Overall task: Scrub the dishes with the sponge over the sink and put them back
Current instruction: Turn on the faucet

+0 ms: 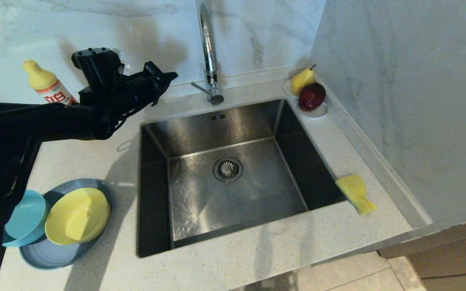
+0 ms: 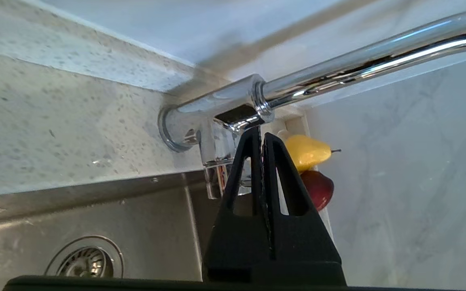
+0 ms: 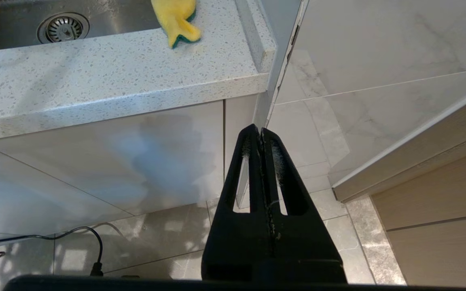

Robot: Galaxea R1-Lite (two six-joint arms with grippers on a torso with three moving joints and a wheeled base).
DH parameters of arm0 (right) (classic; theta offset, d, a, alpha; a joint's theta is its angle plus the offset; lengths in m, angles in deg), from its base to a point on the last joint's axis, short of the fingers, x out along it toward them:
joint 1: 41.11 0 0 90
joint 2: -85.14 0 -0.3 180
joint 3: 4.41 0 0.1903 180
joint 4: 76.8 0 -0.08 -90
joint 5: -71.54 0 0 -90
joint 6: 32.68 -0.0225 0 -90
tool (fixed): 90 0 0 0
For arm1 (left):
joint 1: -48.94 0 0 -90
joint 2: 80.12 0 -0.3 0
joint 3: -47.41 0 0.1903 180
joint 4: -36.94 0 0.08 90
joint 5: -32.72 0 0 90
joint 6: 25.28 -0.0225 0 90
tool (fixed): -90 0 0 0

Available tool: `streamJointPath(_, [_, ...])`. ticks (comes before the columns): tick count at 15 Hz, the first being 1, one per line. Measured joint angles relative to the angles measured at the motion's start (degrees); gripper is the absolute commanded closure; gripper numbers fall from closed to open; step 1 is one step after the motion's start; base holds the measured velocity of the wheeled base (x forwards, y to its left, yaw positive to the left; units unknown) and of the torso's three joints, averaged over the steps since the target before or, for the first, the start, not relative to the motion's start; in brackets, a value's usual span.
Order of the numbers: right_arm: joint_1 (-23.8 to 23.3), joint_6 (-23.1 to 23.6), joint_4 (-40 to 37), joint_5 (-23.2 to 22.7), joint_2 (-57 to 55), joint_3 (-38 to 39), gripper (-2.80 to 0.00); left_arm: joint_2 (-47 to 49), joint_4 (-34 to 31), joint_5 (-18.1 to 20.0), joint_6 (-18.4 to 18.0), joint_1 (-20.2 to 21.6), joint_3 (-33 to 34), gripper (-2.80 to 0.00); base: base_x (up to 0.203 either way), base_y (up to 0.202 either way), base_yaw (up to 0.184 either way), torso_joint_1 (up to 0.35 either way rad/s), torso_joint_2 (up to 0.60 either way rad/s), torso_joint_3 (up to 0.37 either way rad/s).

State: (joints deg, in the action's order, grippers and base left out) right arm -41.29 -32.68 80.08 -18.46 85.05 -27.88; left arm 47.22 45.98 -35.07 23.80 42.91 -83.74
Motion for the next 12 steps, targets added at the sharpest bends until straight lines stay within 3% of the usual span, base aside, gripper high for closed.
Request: streamJointPath(12, [0.0, 0.0, 0.0, 0.0, 0.0, 0.0, 0.0, 2.0, 1.6, -0.1, 0.8, -2.3, 0.0, 0.0, 0.0, 0.0, 0.0, 0.0, 0.0, 0.0])
